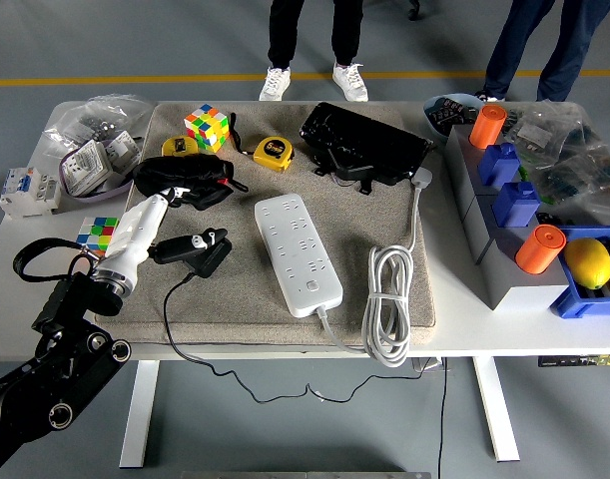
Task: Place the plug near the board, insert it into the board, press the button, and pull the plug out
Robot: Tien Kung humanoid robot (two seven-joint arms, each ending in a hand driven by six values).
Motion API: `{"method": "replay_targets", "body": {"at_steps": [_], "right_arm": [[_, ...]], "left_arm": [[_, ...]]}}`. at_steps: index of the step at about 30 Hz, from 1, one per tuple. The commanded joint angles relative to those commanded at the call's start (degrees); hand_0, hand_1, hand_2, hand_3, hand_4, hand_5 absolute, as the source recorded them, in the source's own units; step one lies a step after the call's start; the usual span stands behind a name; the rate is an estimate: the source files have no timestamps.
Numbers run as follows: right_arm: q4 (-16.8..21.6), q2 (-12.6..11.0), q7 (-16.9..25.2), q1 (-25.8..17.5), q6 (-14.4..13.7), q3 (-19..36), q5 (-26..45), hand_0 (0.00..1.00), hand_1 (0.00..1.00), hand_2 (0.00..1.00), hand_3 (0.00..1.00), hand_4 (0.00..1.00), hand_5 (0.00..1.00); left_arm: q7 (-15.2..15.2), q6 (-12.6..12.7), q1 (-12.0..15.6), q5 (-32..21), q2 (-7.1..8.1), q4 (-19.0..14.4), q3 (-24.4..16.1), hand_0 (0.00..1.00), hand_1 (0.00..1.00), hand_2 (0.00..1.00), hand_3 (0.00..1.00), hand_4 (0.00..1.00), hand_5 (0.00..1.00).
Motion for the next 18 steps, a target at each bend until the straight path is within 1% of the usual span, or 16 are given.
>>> {"method": "replay_targets", "body": {"at_steps": [1, 7, 8, 13, 14, 18], "right_arm": [[0.0, 0.0, 0.0, 0.0, 0.0, 0.0, 0.0, 0.605, 0.617, 0.561, 0.546, 0.767, 0.286], [0.0, -0.1, 0.1, 0.1, 0.0, -0.2, -0.1, 0.605, 0.617, 0.561, 0.546, 0.767, 0.286], [0.0, -0.1, 0.1, 0.1, 0.1, -0.3, 0.0, 0.606, 0.617, 0.561, 0.546, 0.767, 0.284], [0.0, -0.3, 0.3, 0.3, 0.3, -0.4, 0.2, 0.606, 0.617, 0.561, 0.546, 0.767, 0.284], [0.0, -0.3, 0.4, 0.4, 0.3, -0.5, 0.3, 0.604, 0.617, 0.561, 0.546, 0.767, 0.283], [0.0, -0.4, 0.4, 0.3, 0.3, -0.6, 0.3, 0.604, 0.617, 0.561, 0.546, 0.767, 0.283]], "left_arm": [[0.2, 0.0, 0.0, 0.2, 0.03, 0.0, 0.2, 0.764, 0.750, 0.766, 0.769, 0.998, 0.630], [1.1, 0.3, 0.0, 0.8, 0.09, 0.1, 1.6, 0.764, 0.750, 0.766, 0.769, 0.998, 0.630], [1.3, 0.5, 0.0, 1.3, 0.02, 0.4, 1.8, 0.747, 0.711, 0.746, 0.762, 0.998, 0.607], [2.9, 0.5, -0.3, 3.1, -0.10, 1.0, 2.5, 0.747, 0.711, 0.746, 0.762, 0.998, 0.607], [3.1, 0.5, -0.4, 3.5, -0.11, 1.1, 2.6, 0.703, 0.677, 0.706, 0.750, 0.998, 0.590], [4.0, 0.5, -0.4, 4.5, -0.32, 1.7, 2.9, 0.703, 0.677, 0.706, 0.750, 0.998, 0.590]]}}
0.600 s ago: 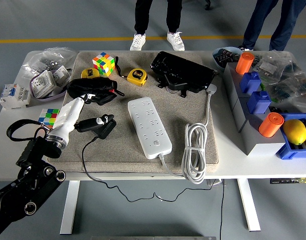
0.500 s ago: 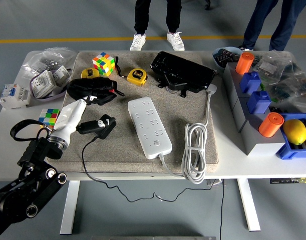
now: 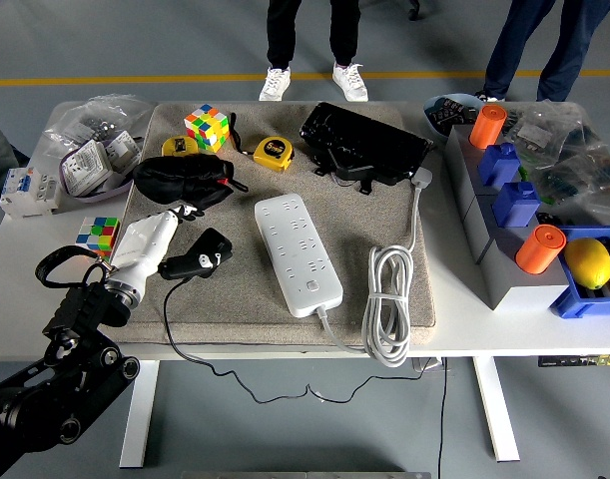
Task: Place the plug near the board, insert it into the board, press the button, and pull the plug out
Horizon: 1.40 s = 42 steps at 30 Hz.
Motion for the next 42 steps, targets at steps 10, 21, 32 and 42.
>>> {"method": "replay_targets", "body": {"at_steps": [10, 21, 32, 42], "right_arm": [[0.0, -0.1, 0.1, -0.1, -0.1, 0.0, -0.1, 0.605, 0.616, 0.560, 0.546, 0.766, 0.276], [0.1, 0.1, 0.1, -0.2, -0.1, 0.2, -0.2, 0.604, 0.615, 0.560, 0.546, 0.766, 0.274], [0.3, 0.3, 0.3, -0.3, -0.3, 0.8, -0.5, 0.604, 0.613, 0.560, 0.545, 0.764, 0.273], [0.5, 0.4, 0.4, -0.3, -0.4, 1.0, -0.7, 0.605, 0.613, 0.560, 0.545, 0.764, 0.272]], "left_arm": [[0.2, 0.6, -0.3, 0.7, -0.57, 1.6, 0.9, 0.579, 0.584, 0.585, 0.696, 0.998, 0.563], [-0.1, 1.3, -0.5, 0.6, -1.28, 3.4, 1.0, 0.446, 0.478, 0.485, 0.639, 0.998, 0.457], [-0.3, 2.6, -1.0, 0.9, -2.00, 4.7, 1.2, 0.367, 0.388, 0.419, 0.534, 0.998, 0.326], [-2.1, 5.6, -1.2, -0.1, -2.36, 5.1, 1.3, 0.314, 0.358, 0.408, 0.519, 0.979, 0.244]]}}
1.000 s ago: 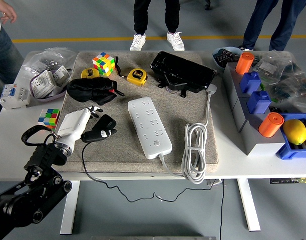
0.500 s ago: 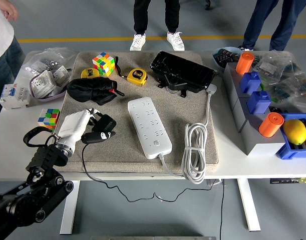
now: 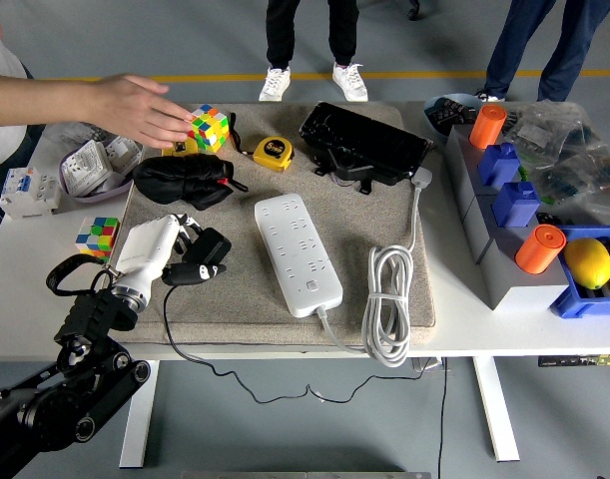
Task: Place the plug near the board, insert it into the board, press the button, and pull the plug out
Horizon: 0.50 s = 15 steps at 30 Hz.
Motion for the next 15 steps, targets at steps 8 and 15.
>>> {"method": "replay_targets", "body": {"at_steps": [8, 15], "right_arm": [[0.0, 0.0, 0.1, 0.1, -0.1, 0.1, -0.1, 0.605, 0.613, 0.558, 0.545, 0.763, 0.271], [0.0, 0.0, 0.2, 0.0, -0.2, 0.0, -0.1, 0.604, 0.612, 0.555, 0.544, 0.759, 0.273]], "left_arm": [[-1.4, 1.1, -0.3, -0.9, -0.19, 0.0, 0.3, 0.293, 0.360, 0.399, 0.519, 0.868, 0.156], [-3.5, 2.4, -0.2, -2.2, -0.30, 0.2, 0.6, 0.240, 0.328, 0.348, 0.521, 0.821, 0.059]]}}
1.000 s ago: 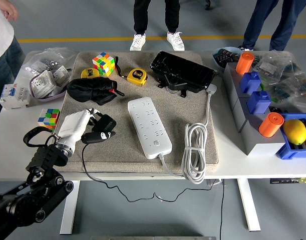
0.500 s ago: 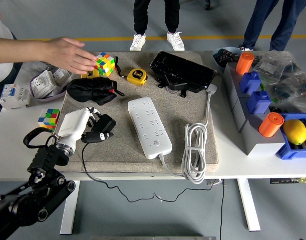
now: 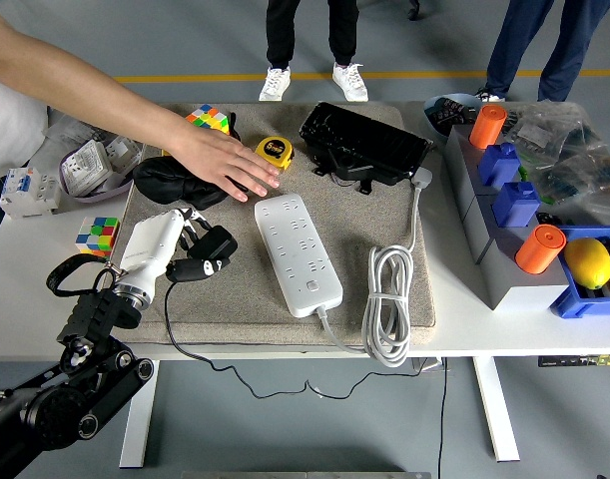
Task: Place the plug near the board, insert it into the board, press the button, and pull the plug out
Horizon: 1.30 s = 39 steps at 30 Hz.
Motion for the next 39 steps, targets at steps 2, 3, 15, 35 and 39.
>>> {"method": "replay_targets", "body": {"at_steps": [2, 3, 15, 35, 39], "right_arm": [[0.0, 0.0, 0.1, 0.0, 0.0, 0.0, 0.0, 0.604, 0.612, 0.555, 0.544, 0.759, 0.273], [0.0, 0.0, 0.1, 0.0, 0.0, 0.1, 0.0, 0.604, 0.612, 0.555, 0.544, 0.759, 0.273], [0.0, 0.0, 0.2, 0.0, -0.1, 0.0, 0.0, 0.600, 0.611, 0.554, 0.544, 0.758, 0.272], [0.1, -0.1, 0.3, 0.0, 0.2, -0.2, 0.3, 0.602, 0.609, 0.549, 0.543, 0.754, 0.269], [0.1, -0.1, 0.3, 0.1, 0.2, -0.2, 0.4, 0.602, 0.609, 0.544, 0.544, 0.753, 0.268]], "left_arm": [[-1.4, 0.7, -0.1, -1.3, 0.01, 0.0, 0.0, 0.240, 0.328, 0.348, 0.521, 0.821, 0.059], [-2.0, 0.8, -0.1, -1.8, 0.02, 0.0, 0.0, 0.240, 0.328, 0.348, 0.521, 0.821, 0.059], [-16.5, 0.4, -1.5, -15.9, 1.96, -1.3, 2.8, 0.229, 0.313, 0.337, 0.513, 0.826, 0.052], [-19.9, -0.7, -10.6, -17.8, 2.47, 2.3, 14.3, 0.233, 0.313, 0.330, 0.511, 0.816, 0.044], [-19.7, -0.5, -11.8, -16.9, 2.20, 3.6, 15.7, 0.237, 0.315, 0.331, 0.511, 0.820, 0.045]]}}
